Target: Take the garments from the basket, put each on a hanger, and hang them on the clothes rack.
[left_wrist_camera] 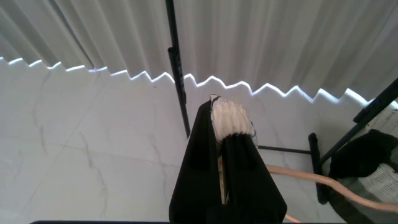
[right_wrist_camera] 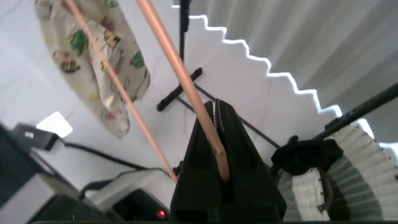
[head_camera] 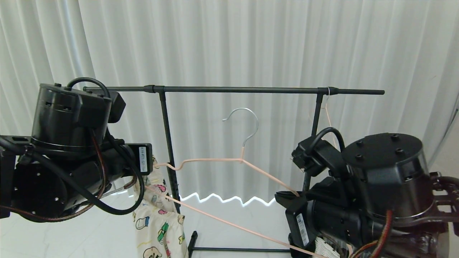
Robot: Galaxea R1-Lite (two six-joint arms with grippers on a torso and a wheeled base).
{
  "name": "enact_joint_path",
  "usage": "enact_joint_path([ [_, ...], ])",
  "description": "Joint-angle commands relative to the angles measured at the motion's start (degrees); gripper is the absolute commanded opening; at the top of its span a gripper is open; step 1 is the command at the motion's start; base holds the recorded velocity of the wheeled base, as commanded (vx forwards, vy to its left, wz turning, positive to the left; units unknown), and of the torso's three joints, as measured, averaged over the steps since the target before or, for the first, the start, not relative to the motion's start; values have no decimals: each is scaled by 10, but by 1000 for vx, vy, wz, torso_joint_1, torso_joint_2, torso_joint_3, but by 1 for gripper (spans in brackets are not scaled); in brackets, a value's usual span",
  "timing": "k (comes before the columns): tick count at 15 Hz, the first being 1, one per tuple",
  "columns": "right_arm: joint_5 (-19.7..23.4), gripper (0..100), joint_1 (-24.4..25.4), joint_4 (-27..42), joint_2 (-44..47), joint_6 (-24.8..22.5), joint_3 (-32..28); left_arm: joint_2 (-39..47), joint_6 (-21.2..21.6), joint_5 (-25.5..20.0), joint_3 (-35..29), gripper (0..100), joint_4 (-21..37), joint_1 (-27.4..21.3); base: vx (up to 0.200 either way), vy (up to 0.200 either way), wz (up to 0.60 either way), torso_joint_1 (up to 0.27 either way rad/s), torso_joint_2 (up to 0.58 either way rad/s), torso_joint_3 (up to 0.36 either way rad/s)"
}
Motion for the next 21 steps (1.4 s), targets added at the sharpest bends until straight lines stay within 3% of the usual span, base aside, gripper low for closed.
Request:
enact_joint_path([
  [1, -14, 0, 0, -1, 25, 7, -11, 3, 0, 1, 0, 0, 0, 2, 0, 0, 0, 0, 0, 0],
  [5, -28, 0, -2, 0, 25, 7, -11, 35, 1, 47, -2, 0, 0, 23, 0, 0, 0, 0, 0, 0],
  [9, -39, 0, 3, 3, 34, 7, -11, 47, 3, 50, -18, 0, 7, 25, 0, 0, 0, 0, 0, 0],
  [12, -43, 0, 4, 3, 38, 7, -19, 47, 2, 50, -21, 0, 67, 26, 0, 0, 0, 0, 0, 0],
  [18, -42, 0, 12, 0, 38, 6, -39, 48, 2, 50, -20, 0, 82, 26, 0, 0, 0, 0, 0, 0],
  [21, -42, 0, 39, 0, 39, 7, -43, 47, 2, 50, -20, 0, 82, 35, 0, 0, 0, 0, 0, 0],
])
